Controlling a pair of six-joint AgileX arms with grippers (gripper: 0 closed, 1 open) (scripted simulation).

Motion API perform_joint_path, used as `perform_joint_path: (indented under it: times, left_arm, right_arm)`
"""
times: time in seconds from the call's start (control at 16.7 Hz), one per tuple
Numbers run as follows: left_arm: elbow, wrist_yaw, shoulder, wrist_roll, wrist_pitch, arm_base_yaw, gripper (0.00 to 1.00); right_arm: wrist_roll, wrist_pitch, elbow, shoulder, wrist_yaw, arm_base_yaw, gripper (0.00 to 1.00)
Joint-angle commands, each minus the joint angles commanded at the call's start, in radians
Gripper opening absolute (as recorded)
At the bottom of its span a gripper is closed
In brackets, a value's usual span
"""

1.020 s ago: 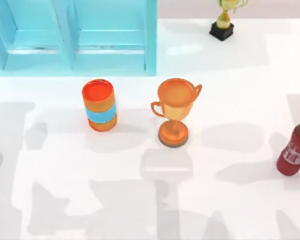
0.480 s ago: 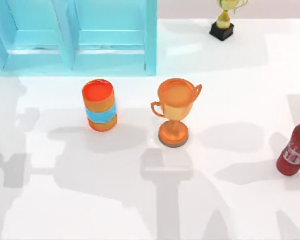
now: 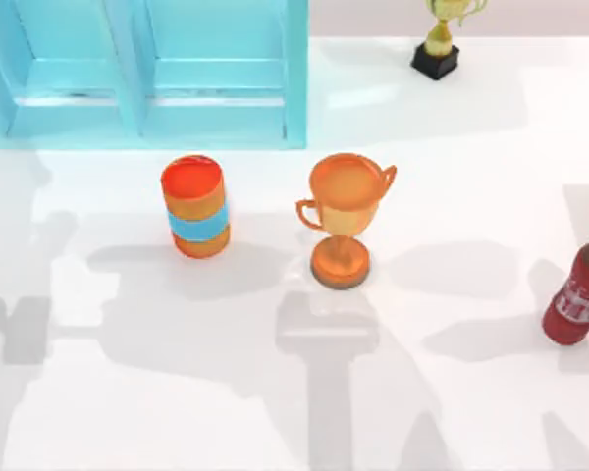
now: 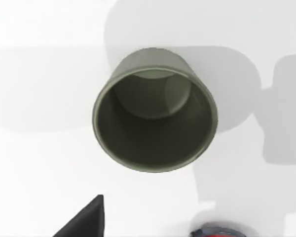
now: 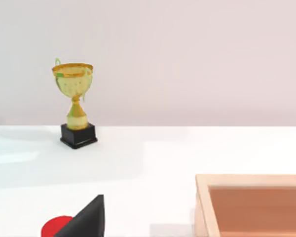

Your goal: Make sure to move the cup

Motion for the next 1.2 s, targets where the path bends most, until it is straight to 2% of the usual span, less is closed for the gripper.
perform_joint_path:
  times: [0.18,0.54,0.9,1.2]
  left_arm:
    - [-0.057,0.0,0.02,0.0,0.07,0.003,1.0]
    - [-0.247,0.001,0.093,0.005,0.346,0.007,1.0]
    - [-0.275,0.001,0.103,0.006,0.377,0.008,1.0]
    - [-0.275,0.001,0.103,0.006,0.377,0.008,0.62]
  right_arm:
    - [0.0,0.0,0.0,0.0,0.0,0.0,1.0]
    - [0.0,0.0,0.0,0.0,0.0,0.0,1.0]
    - [0.0,0.0,0.0,0.0,0.0,0.0,1.0]
    - [0.0,0.0,0.0,0.0,0.0,0.0,1.0]
